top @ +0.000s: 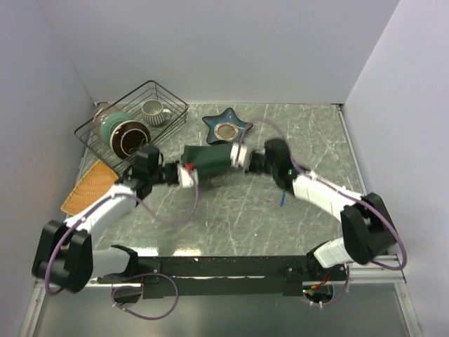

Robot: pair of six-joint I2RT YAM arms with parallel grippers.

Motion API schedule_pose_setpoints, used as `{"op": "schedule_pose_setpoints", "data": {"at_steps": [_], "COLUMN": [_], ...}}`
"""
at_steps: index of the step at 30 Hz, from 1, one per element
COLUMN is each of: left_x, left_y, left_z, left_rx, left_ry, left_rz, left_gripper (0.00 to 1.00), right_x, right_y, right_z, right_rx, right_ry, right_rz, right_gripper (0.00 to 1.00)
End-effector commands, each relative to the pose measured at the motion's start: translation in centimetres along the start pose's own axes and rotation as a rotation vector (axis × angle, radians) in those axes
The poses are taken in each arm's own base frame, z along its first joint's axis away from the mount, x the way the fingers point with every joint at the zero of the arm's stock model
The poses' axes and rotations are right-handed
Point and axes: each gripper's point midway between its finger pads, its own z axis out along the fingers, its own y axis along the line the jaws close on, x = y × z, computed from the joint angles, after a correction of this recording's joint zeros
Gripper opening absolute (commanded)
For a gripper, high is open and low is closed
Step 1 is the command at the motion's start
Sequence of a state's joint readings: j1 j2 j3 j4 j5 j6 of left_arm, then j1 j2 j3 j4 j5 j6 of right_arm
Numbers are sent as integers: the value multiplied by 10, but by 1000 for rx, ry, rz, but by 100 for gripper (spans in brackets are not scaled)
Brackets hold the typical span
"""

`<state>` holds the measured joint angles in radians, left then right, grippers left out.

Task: Fold the napkin into a case and place the utensils inside
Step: Turn over the upper triangle folded napkin at the center of the board.

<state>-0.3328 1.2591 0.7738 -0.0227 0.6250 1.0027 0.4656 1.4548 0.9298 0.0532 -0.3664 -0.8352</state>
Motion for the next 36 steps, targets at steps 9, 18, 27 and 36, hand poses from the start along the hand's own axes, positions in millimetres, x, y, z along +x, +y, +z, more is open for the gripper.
{"op": "schedule_pose_setpoints", "data": {"at_steps": [9,18,27,36], "left_x": [28,33,27,6], "left_y": [-169,-220,-227,-207], "left_z": [-39,-60,-60,-60], "left_rx": [343,510,564,529], "left_ry": [-25,-31,-20,1], "left_rz": [346,378,287,147], "left_gripper": [1,1,1,55], "right_x": [19,32,48,56], "right_y": [123,169,187,206], "right_z": [-27,-27,-38,-47], "right_rx": [-21,-128,-194,-262], "right_ry": [-87,-70,-21,-7], "right_rz": [-567,-678,-716,-745], "right_gripper": [0,0,0,0]}}
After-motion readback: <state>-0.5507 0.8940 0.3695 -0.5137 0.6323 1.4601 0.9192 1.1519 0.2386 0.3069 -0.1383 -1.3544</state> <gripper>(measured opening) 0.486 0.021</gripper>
